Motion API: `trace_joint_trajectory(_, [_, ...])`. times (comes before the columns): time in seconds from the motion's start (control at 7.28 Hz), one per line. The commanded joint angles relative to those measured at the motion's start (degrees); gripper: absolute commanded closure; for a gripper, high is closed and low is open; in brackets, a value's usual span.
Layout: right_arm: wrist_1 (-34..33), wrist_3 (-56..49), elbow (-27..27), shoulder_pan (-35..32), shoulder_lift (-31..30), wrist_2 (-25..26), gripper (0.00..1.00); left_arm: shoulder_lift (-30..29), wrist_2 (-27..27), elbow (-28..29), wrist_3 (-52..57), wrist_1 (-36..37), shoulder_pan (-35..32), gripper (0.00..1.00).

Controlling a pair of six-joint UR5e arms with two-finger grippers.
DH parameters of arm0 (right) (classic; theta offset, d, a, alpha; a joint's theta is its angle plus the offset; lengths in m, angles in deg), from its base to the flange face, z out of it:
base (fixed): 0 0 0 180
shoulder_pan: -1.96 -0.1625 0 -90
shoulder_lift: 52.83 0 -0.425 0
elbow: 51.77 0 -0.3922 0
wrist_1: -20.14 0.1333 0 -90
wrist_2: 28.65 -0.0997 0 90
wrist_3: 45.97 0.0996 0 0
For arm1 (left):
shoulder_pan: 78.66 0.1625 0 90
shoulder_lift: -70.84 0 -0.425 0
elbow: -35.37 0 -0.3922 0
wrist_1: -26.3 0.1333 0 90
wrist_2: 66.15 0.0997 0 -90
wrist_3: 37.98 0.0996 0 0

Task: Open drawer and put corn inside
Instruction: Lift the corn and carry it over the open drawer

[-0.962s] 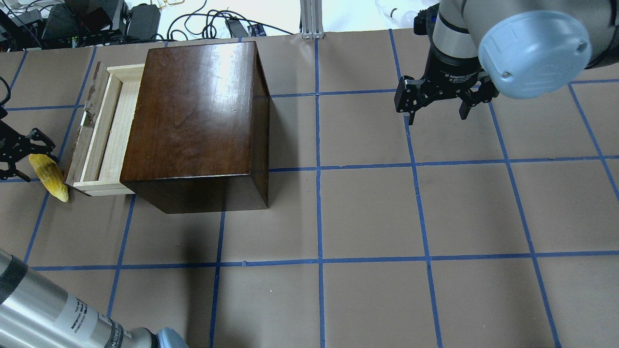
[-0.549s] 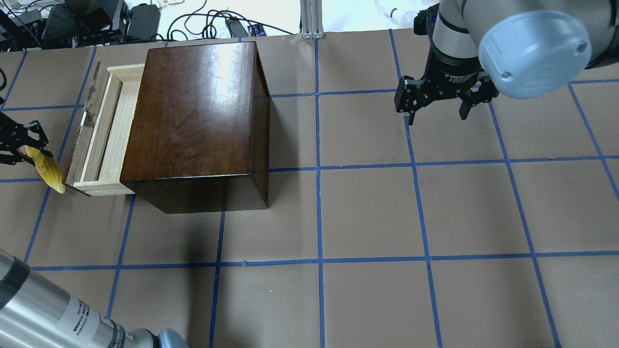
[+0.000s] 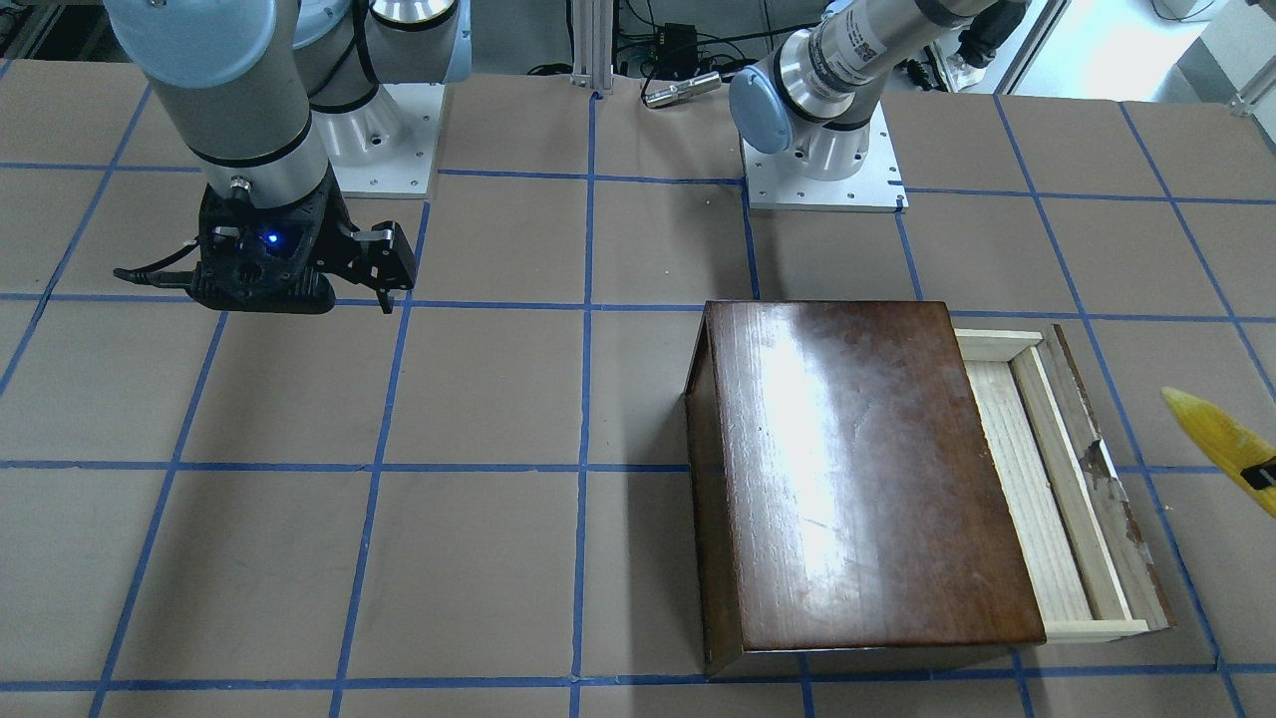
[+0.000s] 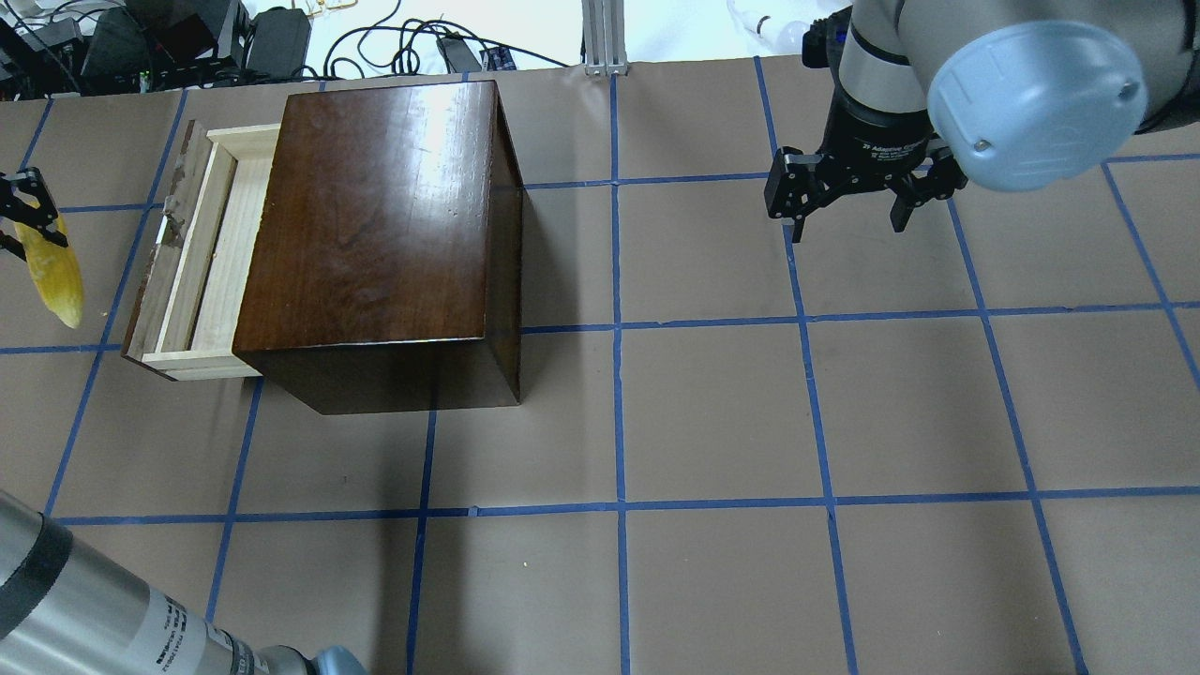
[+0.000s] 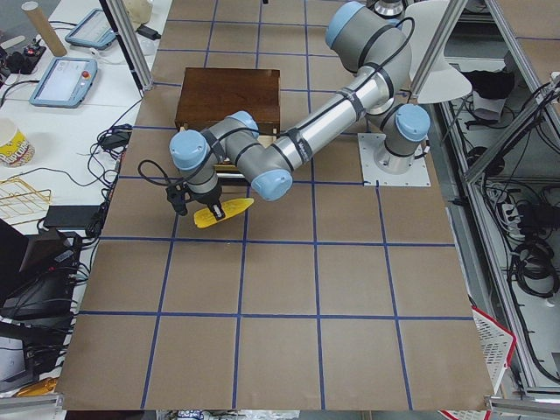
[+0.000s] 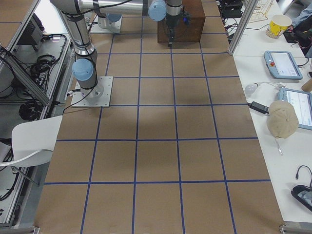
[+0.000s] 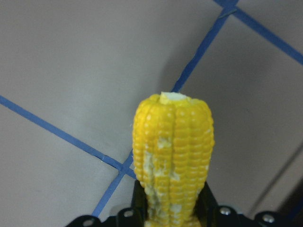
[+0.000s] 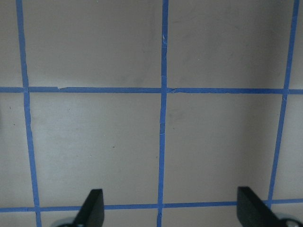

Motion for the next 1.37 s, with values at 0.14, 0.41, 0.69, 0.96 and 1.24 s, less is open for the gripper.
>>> trace_joint_trajectory(0.14, [0.0,0.0,0.0,0.0,0.0,0.0,0.00,5.8,0.4,5.4,3.3,-11.2,-7.7,1.00])
trace_joint_trajectory(0.41, [0.0,0.0,0.0,0.0,0.0,-0.1,0.00,7.2,-0.1,4.6,4.2,-11.4,-13.8,1.00])
trace_joint_trajectory(0.69, [0.1,0.0,0.0,0.0,0.0,0.0,0.00,5.5,-0.5,2.5,4.7,-11.2,-16.1,1.00])
trace_joint_trajectory(0.96, [0.0,0.0,0.0,0.0,0.0,-0.1,0.00,5.4,-3.3,-0.9,4.4,-8.9,-18.0,1.00])
trace_joint_trajectory(1.24, [0.0,0.0,0.0,0.0,0.0,-0.1,0.00,3.7,-4.4,-3.4,7.1,-5.7,-18.1,1.00])
